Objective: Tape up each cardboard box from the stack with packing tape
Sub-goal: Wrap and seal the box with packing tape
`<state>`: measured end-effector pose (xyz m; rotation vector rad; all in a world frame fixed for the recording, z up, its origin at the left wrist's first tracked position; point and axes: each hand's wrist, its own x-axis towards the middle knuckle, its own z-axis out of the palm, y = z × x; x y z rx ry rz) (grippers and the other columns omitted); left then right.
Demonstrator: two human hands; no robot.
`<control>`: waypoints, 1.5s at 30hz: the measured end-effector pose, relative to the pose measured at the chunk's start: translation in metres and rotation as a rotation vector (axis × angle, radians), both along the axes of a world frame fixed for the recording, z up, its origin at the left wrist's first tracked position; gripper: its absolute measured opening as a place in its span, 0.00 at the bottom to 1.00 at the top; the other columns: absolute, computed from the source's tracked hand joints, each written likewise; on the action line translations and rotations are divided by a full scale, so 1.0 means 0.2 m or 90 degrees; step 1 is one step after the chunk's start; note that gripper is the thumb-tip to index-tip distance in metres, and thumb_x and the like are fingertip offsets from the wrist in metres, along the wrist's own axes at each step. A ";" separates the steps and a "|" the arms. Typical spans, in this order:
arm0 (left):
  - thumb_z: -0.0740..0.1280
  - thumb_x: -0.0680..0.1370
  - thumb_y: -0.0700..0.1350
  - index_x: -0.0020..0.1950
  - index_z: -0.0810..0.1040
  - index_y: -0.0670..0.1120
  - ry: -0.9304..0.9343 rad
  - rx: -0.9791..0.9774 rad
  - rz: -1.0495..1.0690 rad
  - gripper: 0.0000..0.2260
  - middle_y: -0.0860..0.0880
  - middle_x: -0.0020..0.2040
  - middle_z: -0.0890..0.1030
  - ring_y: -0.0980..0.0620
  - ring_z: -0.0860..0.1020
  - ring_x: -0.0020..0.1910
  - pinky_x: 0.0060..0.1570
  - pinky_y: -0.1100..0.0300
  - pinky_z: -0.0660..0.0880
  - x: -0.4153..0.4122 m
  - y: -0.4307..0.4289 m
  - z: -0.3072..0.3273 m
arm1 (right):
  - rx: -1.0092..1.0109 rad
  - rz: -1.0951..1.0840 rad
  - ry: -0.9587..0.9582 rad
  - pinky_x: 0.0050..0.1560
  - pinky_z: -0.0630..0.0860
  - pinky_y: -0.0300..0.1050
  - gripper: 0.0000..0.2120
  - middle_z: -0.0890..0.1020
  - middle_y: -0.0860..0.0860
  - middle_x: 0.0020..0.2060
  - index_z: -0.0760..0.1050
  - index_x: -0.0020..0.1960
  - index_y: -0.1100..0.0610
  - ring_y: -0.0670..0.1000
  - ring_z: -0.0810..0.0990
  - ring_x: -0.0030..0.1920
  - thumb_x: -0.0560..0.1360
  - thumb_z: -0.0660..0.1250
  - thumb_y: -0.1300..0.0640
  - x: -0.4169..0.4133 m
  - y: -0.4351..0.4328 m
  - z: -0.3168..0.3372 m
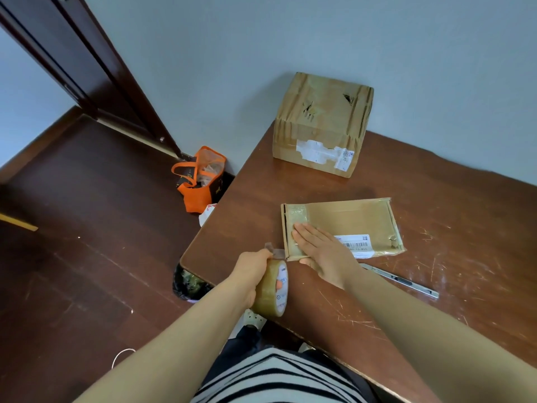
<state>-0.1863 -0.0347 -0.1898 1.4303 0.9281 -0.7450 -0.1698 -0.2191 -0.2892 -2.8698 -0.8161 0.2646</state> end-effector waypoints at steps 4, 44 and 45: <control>0.62 0.79 0.42 0.48 0.75 0.38 -0.018 -0.011 -0.003 0.07 0.42 0.32 0.75 0.49 0.72 0.21 0.21 0.63 0.72 0.03 0.00 0.03 | 0.029 0.022 -0.019 0.73 0.57 0.46 0.28 0.70 0.54 0.71 0.64 0.72 0.60 0.53 0.69 0.70 0.75 0.59 0.48 0.01 0.00 -0.01; 0.62 0.81 0.40 0.66 0.62 0.60 -0.549 -0.185 -0.478 0.20 0.48 0.56 0.80 0.58 0.79 0.53 0.46 0.73 0.71 0.10 -0.58 0.58 | 0.903 -0.740 -0.250 0.44 0.77 0.32 0.12 0.85 0.45 0.39 0.84 0.37 0.46 0.43 0.84 0.43 0.69 0.74 0.63 -0.29 -0.17 1.09; 0.61 0.81 0.40 0.62 0.65 0.57 -0.547 -0.183 -0.462 0.15 0.47 0.52 0.80 0.57 0.79 0.49 0.41 0.72 0.71 0.10 -0.59 0.60 | 0.911 -0.740 -0.241 0.43 0.76 0.31 0.12 0.85 0.45 0.38 0.84 0.39 0.45 0.43 0.84 0.42 0.69 0.74 0.63 -0.28 -0.18 1.10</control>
